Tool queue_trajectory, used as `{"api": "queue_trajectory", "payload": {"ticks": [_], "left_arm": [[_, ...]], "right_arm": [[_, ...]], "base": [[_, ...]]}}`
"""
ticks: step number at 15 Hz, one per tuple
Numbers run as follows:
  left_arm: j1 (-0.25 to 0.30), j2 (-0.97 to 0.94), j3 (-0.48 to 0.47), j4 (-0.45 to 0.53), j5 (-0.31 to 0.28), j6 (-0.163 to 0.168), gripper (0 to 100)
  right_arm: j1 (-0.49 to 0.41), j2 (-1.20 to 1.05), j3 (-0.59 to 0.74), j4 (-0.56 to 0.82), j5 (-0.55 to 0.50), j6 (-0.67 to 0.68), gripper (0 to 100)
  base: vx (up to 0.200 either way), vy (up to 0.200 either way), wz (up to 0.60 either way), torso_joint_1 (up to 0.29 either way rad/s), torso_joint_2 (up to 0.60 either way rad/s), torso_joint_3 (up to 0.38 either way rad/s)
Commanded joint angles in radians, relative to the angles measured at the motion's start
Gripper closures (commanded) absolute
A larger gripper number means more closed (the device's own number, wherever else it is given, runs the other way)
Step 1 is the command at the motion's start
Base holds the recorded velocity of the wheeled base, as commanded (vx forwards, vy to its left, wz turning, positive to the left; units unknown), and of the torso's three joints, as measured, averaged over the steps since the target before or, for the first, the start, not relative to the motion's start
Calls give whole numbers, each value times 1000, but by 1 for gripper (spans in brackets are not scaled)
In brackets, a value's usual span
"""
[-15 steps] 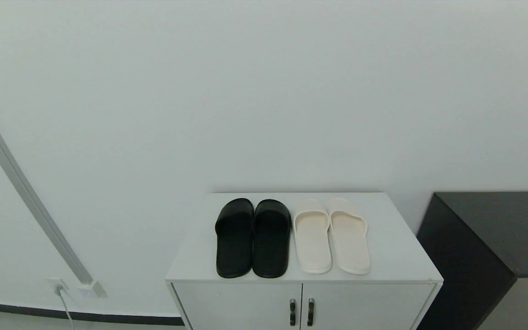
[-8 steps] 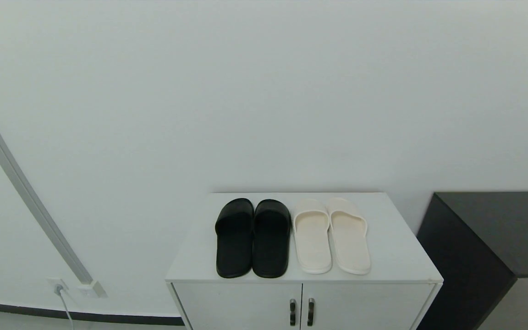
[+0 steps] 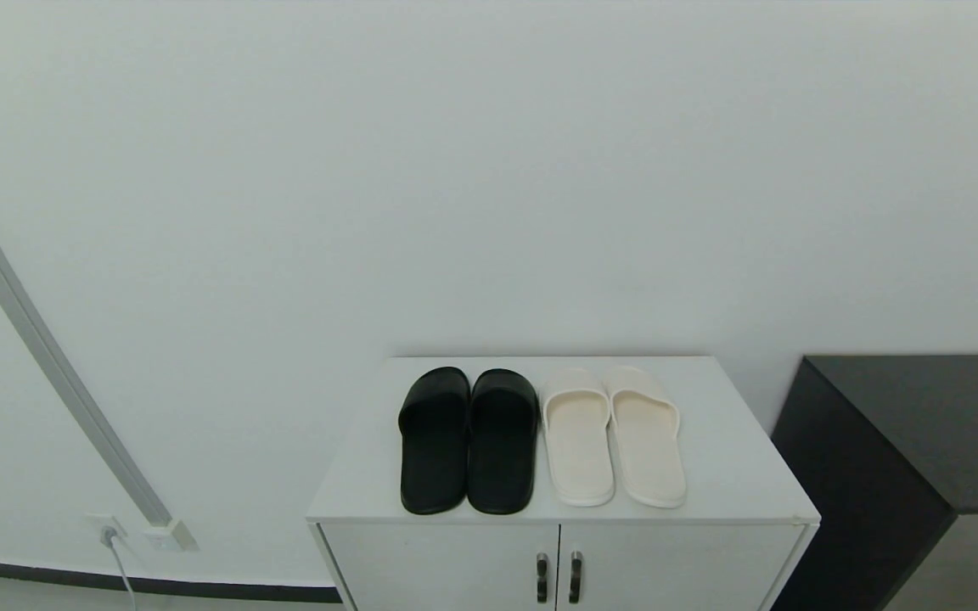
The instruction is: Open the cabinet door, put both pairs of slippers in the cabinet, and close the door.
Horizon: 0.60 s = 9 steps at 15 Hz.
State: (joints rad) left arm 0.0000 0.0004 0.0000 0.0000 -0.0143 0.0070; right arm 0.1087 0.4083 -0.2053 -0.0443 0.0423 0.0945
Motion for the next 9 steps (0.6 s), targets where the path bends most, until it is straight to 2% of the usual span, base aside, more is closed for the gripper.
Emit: {"api": "queue_trajectory", "payload": {"ticks": [1,5,9], "left_arm": [[0,0,0,0,-1,4,100],[0,1,0,0,-1,-2,100],[0,1,0,0,0,-2,100]], "right_arm": [[172,517,-5,-315,2,-15,100],[503,814,-101,-499,-229,136,100],[571,935,-256,-500,-268,151,100]], "base": [[0,0,0,0,0,0],[0,0,0,0,0,0],[0,0,0,0,0,0]]}}
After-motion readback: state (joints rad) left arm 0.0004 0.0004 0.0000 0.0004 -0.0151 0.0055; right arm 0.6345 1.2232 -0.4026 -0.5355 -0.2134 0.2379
